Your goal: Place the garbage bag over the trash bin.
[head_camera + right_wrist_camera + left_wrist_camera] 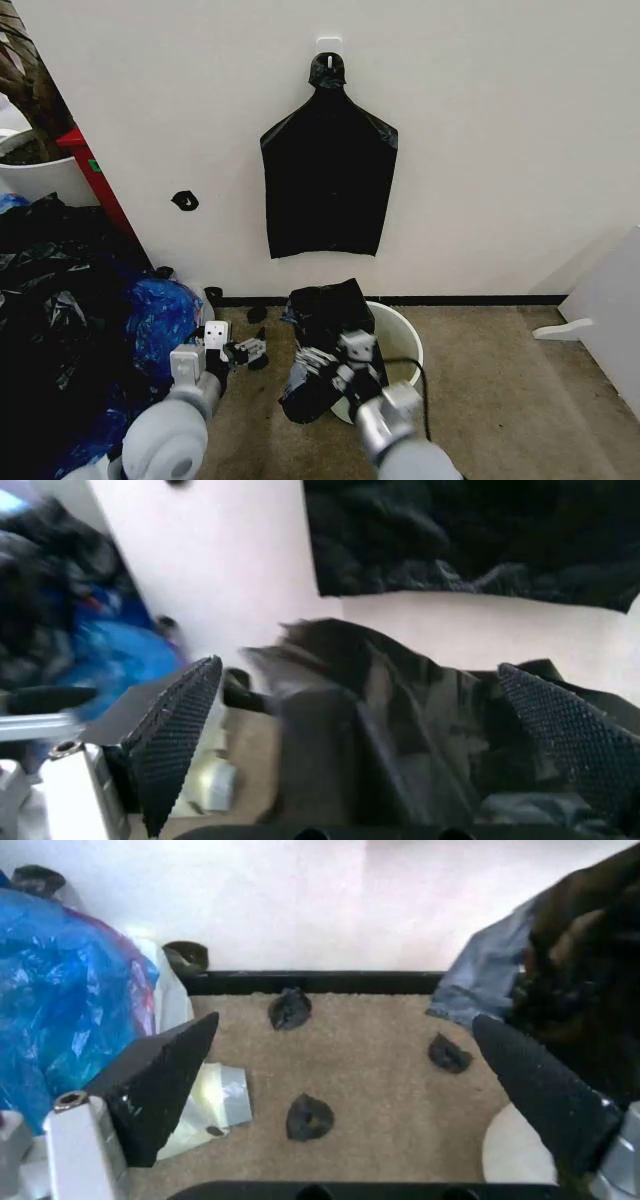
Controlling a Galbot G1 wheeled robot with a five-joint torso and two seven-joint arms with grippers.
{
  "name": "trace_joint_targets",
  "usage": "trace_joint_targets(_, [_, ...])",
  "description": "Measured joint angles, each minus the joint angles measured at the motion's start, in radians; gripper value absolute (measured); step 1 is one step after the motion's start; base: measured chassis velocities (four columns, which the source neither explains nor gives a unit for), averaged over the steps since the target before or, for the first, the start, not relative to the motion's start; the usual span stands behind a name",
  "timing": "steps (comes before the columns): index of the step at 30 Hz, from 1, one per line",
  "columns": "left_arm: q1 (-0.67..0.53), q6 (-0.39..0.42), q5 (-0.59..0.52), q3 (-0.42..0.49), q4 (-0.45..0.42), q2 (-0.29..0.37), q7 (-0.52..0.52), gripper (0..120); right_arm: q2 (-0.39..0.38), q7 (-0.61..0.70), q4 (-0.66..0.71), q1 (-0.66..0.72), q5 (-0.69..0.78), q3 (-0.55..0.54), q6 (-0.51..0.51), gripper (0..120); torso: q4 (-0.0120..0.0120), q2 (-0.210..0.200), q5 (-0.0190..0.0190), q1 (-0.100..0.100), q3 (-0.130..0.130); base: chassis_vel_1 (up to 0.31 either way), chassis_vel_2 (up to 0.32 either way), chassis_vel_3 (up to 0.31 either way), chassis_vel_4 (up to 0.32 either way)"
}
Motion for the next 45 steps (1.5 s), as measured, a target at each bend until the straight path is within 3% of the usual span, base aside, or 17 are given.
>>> trace_joint_targets(7, [-0.03,-0.006,0.0,0.013,0.039,-0.011,0.006,100,0.024,0.129,-0.026,0.067,0.143,-0.006,-0.118,86,-0.0002,0.0,0.0,0.0,0.0,0.0,0.0,0.0,0.0])
trace_joint_targets(13, [-0.037,-0.009,0.0,0.029,0.053,-0.02,0.009,100,0.02,0.199,-0.005,0.044,0.176,0.017,-0.173,61,-0.0002,0.0,0.0001,0.0,0.0,0.0,0.0,0.0,0.0])
trace_joint_targets(30, [0.002,-0.105,0.0,0.066,0.052,-0.054,0.083,100,0.009,0.16,-0.031,-0.1,0.219,0.16,-0.035,1,-0.0002,0.0,0.0002,0.0,0.0,0.0,0.0,0.0,0.0])
trace_joint_targets(34, [0.018,-0.136,-0.001,0.068,0.045,-0.074,0.138,100,0.017,0.163,-0.04,-0.115,0.232,0.206,0.017,0,-0.0002,0.0,0.0003,0.0,0.0,0.0,0.0,0.0,0.0])
trace_joint_targets(45, [0.04,-0.197,0.014,0.081,0.057,-0.154,0.284,100,0.044,0.246,-0.031,-0.127,0.337,0.325,0.023,0,-0.0002,0.0,0.0001,0.0,0.0,0.0,0.0,0.0,0.0])
